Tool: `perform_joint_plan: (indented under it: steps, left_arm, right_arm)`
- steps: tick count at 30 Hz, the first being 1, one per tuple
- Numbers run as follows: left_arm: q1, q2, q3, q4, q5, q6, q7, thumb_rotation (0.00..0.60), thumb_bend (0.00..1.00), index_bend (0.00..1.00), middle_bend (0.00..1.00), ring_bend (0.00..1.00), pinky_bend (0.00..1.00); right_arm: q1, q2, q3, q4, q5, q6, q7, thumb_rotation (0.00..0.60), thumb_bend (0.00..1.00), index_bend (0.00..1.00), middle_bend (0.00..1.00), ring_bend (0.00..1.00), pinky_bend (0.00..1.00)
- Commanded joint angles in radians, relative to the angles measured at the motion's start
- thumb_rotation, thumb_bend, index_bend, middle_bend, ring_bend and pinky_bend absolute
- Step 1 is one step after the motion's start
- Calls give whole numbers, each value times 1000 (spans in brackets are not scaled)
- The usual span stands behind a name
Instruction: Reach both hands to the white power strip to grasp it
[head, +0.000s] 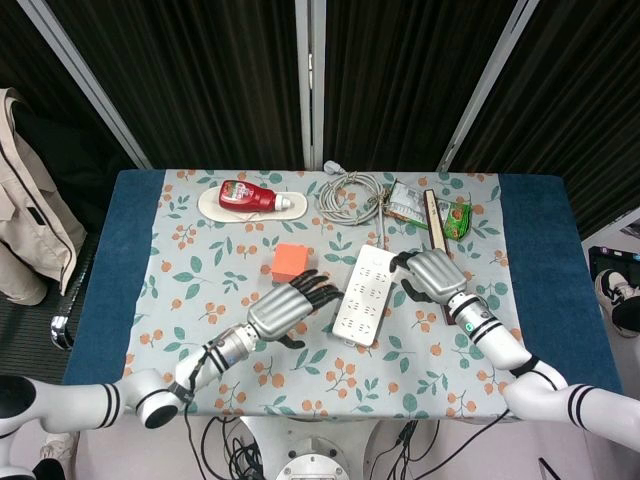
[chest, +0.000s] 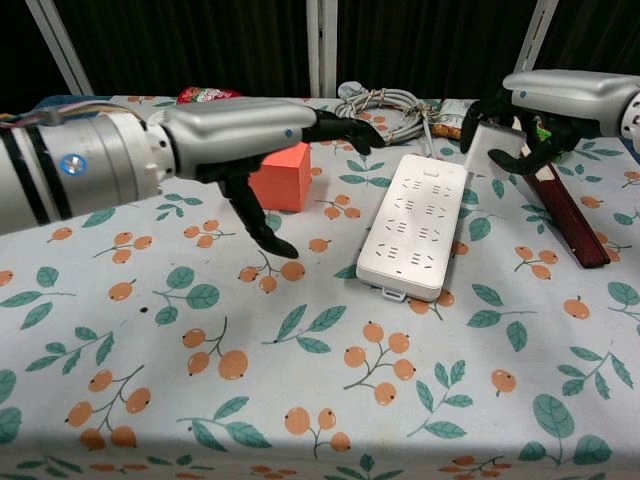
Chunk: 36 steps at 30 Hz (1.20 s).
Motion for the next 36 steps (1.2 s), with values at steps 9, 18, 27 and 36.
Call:
perform_joint_plan:
  steps: [9,18,27,36]
  left_arm:
    - [137,132,14,-83,-63,144,40,600,97,83,96,28,52]
    - [337,329,61,-102,-100,338,0,600,96,82,97,28,52]
    - [563,471,116,-99,-106,550,-60,600,97,83,97,28,49]
    - [735,483,163,-133,-70,695,-55,600,96,83,97,28,47]
  right_arm:
    - [-59,61,-17,-84,61,3,-16,600,164,0,95,37,178]
    - [-205,206,-22,-164,-41,271,16,600,189,0,127,21,160]
    - [-440,322,-87,-212,-145,593,72,600,231,0,125,22,161]
    - [-609,295,-144,-161,-218,770,160,600,235,0,125,22,161]
